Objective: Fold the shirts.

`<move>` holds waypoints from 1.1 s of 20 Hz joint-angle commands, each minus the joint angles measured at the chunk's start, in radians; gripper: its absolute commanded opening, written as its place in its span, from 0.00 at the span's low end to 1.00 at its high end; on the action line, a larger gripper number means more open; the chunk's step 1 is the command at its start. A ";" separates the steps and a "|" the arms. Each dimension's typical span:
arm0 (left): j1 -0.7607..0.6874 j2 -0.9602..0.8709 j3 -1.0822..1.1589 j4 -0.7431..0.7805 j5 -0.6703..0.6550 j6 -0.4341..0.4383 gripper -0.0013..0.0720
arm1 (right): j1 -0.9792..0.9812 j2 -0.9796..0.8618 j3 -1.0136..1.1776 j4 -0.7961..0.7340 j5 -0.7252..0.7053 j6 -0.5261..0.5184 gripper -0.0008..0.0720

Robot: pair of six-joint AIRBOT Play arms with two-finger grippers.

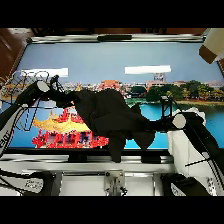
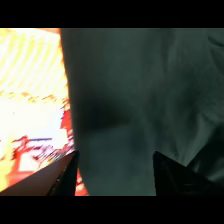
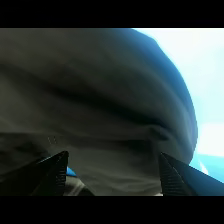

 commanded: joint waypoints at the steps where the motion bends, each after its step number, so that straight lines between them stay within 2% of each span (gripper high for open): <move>1: -0.023 -0.041 -0.003 -0.055 0.079 -0.001 0.70 | 0.000 -0.023 0.000 -0.008 0.065 -0.084 0.93; 3: -0.022 -0.051 -0.002 -0.068 0.080 0.000 0.52 | 0.000 -0.023 0.000 -0.058 0.068 -0.083 0.93; 5: -0.021 -0.051 -0.002 -0.068 0.095 0.000 0.41 | 0.000 -0.022 0.001 -0.105 0.103 -0.085 0.93; 8: -0.021 -0.051 -0.002 -0.068 0.106 0.013 0.17 | 0.000 -0.022 0.002 -0.173 0.173 -0.089 0.93; 10: -0.022 -0.050 -0.002 -0.068 0.107 0.019 0.09 | -0.001 -0.023 0.002 -0.210 0.145 -0.074 0.93; 11: -0.022 -0.047 -0.002 -0.068 0.106 0.025 0.06 | -0.001 -0.023 0.002 -0.216 0.117 -0.047 0.93; 15: -0.022 -0.033 -0.002 -0.068 0.105 0.055 0.06 | 0.000 -0.062 0.002 -0.201 0.008 0.023 0.93; 19: -0.023 -0.024 -0.002 -0.069 0.083 0.106 0.06 | 0.000 -0.211 0.002 -0.137 0.003 0.019 0.93; 20: -0.023 -0.022 -0.002 -0.069 0.065 0.137 0.06 | 0.000 -0.239 0.002 -0.122 0.003 0.019 0.86; 21: -0.023 -0.015 -0.001 -0.069 0.043 0.170 0.06 | 0.000 -0.251 0.003 -0.105 0.008 0.019 0.42; 22: -0.021 -0.003 0.008 -0.069 0.021 0.197 0.06 | 0.000 -0.245 0.005 -0.099 0.010 0.032 0.14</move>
